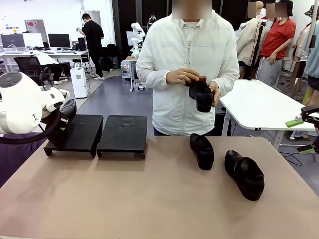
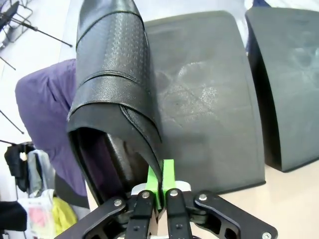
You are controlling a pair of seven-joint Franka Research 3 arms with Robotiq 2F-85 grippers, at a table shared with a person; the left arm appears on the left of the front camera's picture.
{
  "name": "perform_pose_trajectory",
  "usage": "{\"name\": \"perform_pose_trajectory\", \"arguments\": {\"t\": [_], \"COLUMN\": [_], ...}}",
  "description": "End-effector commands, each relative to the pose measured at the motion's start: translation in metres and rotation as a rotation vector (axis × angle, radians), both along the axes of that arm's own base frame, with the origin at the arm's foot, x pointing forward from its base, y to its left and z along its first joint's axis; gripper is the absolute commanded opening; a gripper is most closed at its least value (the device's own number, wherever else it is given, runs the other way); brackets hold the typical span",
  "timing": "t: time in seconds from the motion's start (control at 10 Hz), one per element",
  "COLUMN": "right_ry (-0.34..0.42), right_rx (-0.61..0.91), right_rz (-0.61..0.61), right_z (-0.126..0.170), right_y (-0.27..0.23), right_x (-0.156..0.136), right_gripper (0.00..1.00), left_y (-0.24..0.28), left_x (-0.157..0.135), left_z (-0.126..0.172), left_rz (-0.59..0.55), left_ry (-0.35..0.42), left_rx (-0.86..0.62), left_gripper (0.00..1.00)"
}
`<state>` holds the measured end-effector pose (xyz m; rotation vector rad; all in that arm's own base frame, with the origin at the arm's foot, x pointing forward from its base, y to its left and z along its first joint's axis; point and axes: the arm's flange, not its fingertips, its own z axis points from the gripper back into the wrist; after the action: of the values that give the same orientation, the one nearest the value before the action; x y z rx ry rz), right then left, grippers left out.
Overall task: Organize the shoes by placing them on the stand.
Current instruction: Place the Shoe from the middle of the table onto the Shoes Stand.
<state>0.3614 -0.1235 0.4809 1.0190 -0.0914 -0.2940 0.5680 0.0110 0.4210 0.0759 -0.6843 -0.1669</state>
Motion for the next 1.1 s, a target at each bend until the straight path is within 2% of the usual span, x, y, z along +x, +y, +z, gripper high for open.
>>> {"name": "perform_pose_trajectory", "arguments": {"t": [0.0,0.5,0.8,1.0], "right_ry": [0.010,0.010,0.010,0.010], "right_rx": [-0.002,-0.002,-0.002,-0.002], "right_rz": [0.002,0.002,0.002,0.002], "right_z": [0.003,0.003,0.003,0.003], "right_y": [-0.001,-0.001,-0.001,-0.001], "right_x": [0.000,0.000,0.000,0.000], "right_gripper": [1.00,1.00,1.00,1.00], "left_y": [-0.003,-0.008,-0.017,-0.018], "left_x": [0.005,-0.009,-0.043,-0.084], "left_z": [0.002,0.011,0.050,0.089], "left_rz": [0.027,0.030,0.017,0.031], "left_ry": [-0.044,-0.047,0.035,0.137], "left_rx": [-0.006,0.041,-0.028,-0.124], "left_gripper": [1.00,1.00,1.00,1.00]}}
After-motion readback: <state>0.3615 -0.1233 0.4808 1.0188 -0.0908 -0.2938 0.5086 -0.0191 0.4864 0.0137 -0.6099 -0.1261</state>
